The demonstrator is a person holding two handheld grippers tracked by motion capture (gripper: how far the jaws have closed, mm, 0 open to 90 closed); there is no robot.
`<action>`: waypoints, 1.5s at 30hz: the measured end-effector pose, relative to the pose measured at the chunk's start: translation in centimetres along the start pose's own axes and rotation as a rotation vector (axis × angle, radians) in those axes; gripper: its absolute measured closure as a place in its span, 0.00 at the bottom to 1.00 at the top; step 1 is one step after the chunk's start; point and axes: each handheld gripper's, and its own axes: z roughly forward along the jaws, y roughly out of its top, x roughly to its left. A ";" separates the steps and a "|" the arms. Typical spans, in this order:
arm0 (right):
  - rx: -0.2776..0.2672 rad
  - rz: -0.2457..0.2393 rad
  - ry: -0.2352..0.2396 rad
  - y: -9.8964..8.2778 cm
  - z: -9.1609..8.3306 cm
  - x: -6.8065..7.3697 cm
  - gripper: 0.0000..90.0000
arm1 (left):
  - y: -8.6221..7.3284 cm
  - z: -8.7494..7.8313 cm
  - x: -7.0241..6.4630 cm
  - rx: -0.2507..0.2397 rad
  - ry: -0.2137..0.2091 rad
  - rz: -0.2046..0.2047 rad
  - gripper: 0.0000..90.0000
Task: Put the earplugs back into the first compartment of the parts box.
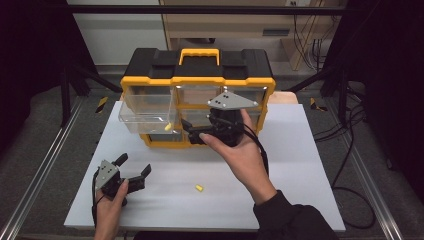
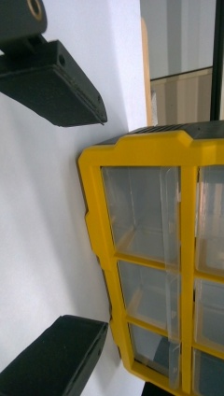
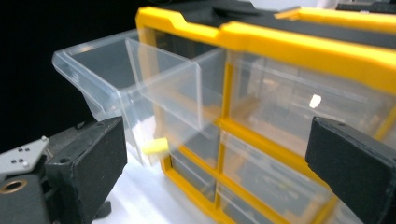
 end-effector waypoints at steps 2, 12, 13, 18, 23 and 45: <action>0.010 0.010 -0.009 -0.7 -0.2 -0.4 0.07 | -0.1 0.1 0.0 0.009 -0.002 -0.008 0.02; 0.072 0.043 -0.031 -3.5 -0.1 -1.9 0.06 | -0.3 0.2 0.3 0.011 -0.005 -0.035 0.02; 0.074 0.046 -0.032 -3.9 -0.1 -1.9 0.06 | -0.3 0.3 0.3 0.014 -0.006 -0.035 0.02; 0.098 0.060 -0.024 -5.2 0.2 -2.0 0.06 | -0.3 0.3 0.2 0.020 -0.016 -0.031 0.02; 0.116 0.065 -0.023 -6.1 0.3 -1.9 0.06 | -0.5 0.3 0.3 0.023 -0.027 -0.044 0.02; 0.237 0.081 -0.007 -11.6 1.2 -1.5 0.06 | -0.5 -0.1 0.9 0.020 -0.003 -0.052 0.02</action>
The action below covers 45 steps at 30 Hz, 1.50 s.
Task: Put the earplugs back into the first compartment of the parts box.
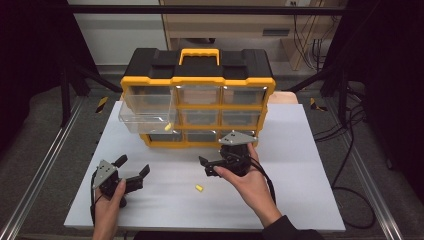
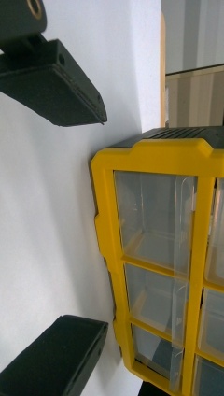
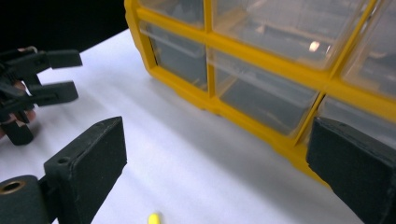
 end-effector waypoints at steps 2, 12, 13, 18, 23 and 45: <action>0.009 0.009 0.002 -0.6 0.3 0.0 0.06 | 0.0 0.0 0.1 -0.002 0.002 -0.006 0.02; 0.053 0.025 0.012 -2.5 1.1 0.3 0.07 | 0.0 0.0 0.1 -0.002 0.003 -0.009 0.02; 0.056 0.026 0.013 -2.7 1.2 0.4 0.07 | 0.0 0.0 0.2 -0.001 0.004 -0.009 0.02; 0.075 0.025 0.014 -3.5 1.3 0.5 0.07 | 0.0 0.0 0.1 -0.002 0.003 -0.009 0.02; 0.099 0.022 0.018 -4.4 1.7 0.7 0.07 | 0.0 0.0 0.1 0.000 0.002 -0.009 0.02; 0.190 -0.041 0.038 -6.4 2.6 2.5 0.11 | -0.1 0.1 0.0 0.007 0.003 -0.004 0.02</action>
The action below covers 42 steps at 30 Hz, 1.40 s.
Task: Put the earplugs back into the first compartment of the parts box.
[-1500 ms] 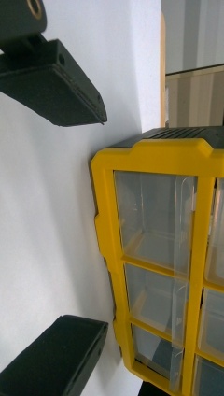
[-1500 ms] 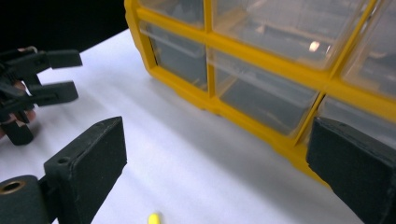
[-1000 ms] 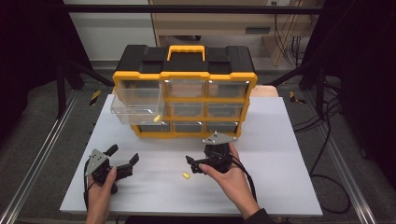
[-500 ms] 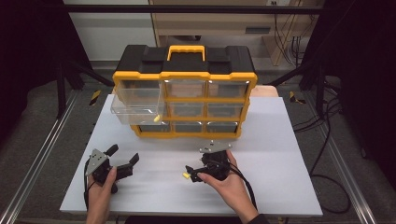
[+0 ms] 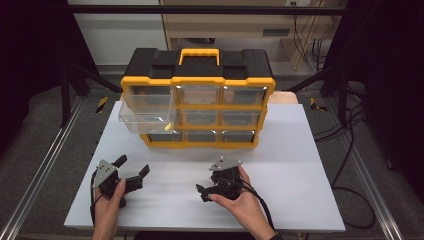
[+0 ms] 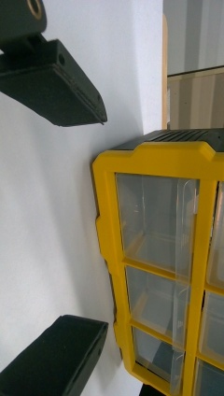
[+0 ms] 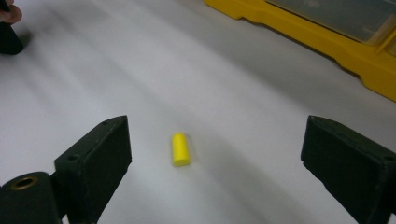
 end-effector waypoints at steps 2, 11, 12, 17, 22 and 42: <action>0.003 0.003 0.005 -0.1 0.1 0.0 0.12 | 0.0 0.0 0.0 0.002 0.001 0.001 0.02; 0.030 0.011 0.012 -0.3 0.6 0.0 0.20 | 0.1 0.0 0.0 -0.008 0.001 0.005 0.02; 0.033 0.011 0.013 -0.3 0.6 0.0 0.21 | 0.1 0.0 0.0 -0.011 0.001 0.008 0.02; 0.044 0.003 0.017 -0.4 1.0 0.1 0.27 | 0.2 -0.1 0.0 -0.018 -0.002 0.011 0.02; 0.071 -0.008 0.026 -0.6 1.7 0.4 0.37 | 0.3 -0.2 -0.1 -0.035 -0.017 0.026 0.02; 0.120 -0.073 0.059 -0.8 3.8 1.5 0.77 | 0.4 -0.4 -0.1 -0.049 -0.025 0.026 0.02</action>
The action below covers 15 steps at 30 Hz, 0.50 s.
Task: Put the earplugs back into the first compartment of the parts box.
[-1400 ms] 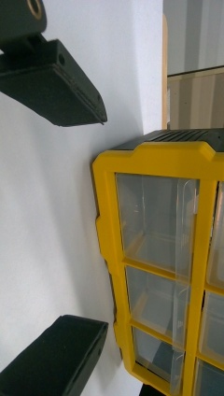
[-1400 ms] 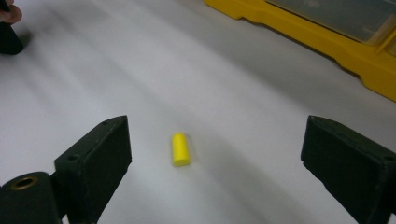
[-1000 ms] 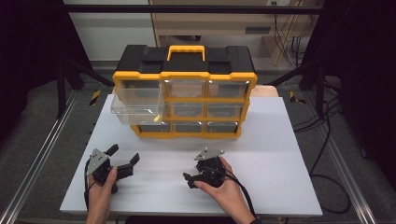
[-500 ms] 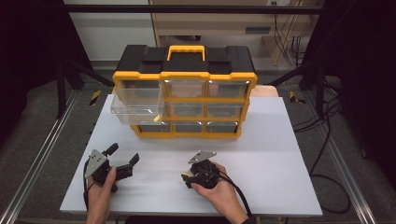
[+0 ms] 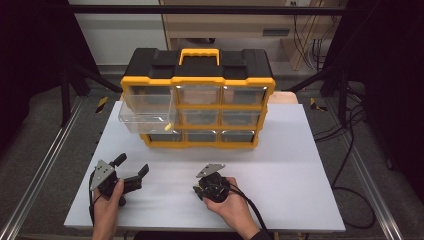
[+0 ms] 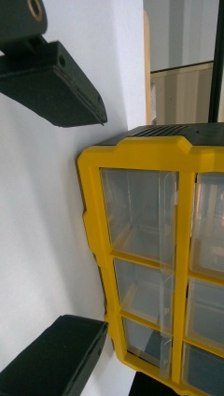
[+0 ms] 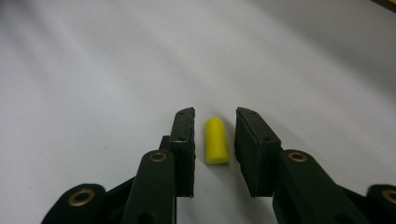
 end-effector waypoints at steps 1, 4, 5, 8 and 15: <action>0.002 -0.003 0.000 0.0 0.1 0.0 0.78 | 0.0 0.0 0.0 0.001 0.000 0.000 0.02; 0.008 -0.011 -0.005 -0.1 0.2 -0.2 0.85 | 0.0 0.0 0.0 0.001 -0.001 0.000 0.02; 0.005 -0.012 -0.007 -0.1 0.1 -0.2 0.88 | 0.0 0.0 0.0 0.001 0.000 0.000 0.02; -0.010 -0.010 -0.007 -0.2 -0.1 -0.3 0.91 | 0.0 0.0 0.1 0.000 0.001 0.000 0.02; -0.096 0.037 0.006 0.1 -1.7 -1.5 0.94 | 0.0 0.0 0.1 -0.002 0.003 -0.004 0.02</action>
